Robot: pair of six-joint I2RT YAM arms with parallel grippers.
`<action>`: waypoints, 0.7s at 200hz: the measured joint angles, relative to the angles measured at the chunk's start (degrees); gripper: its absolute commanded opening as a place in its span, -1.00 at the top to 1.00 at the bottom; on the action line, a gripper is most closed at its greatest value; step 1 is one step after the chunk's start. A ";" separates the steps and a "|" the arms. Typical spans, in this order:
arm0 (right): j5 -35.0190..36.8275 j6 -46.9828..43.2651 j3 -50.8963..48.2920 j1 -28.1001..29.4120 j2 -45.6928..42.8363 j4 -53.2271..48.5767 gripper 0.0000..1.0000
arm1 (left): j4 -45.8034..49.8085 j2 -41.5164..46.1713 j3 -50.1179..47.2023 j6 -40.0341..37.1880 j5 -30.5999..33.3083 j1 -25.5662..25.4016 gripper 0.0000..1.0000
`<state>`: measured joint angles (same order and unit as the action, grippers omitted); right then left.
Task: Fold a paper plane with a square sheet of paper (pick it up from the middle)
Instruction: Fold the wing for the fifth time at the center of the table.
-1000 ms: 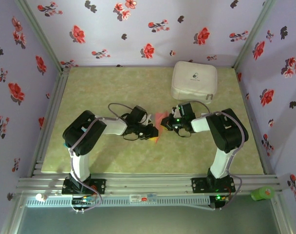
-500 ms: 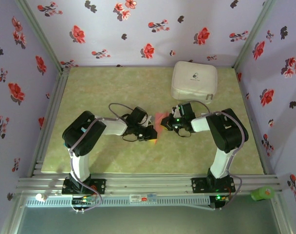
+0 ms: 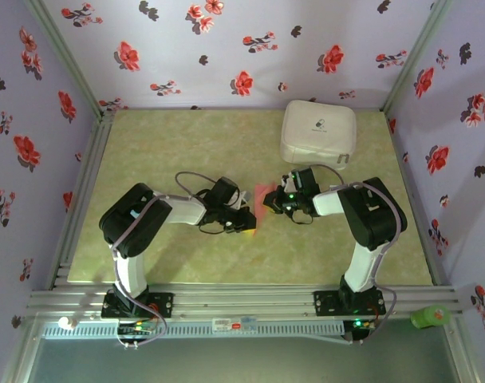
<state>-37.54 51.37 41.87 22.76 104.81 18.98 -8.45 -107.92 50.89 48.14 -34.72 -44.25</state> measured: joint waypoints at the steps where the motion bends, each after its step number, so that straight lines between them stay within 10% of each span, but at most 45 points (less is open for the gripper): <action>1: 0.00 0.00 0.00 0.00 0.00 0.00 0.87 | -0.02 0.00 -0.02 0.00 0.00 0.00 0.85; 140: 0.02 -0.02 0.13 0.00 0.00 -0.37 0.87 | 0.24 1.92 -2.32 1.20 -0.20 -0.11 0.84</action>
<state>-37.52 51.35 42.00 22.76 104.81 18.61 -8.21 -106.00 48.58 49.34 -34.92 -44.36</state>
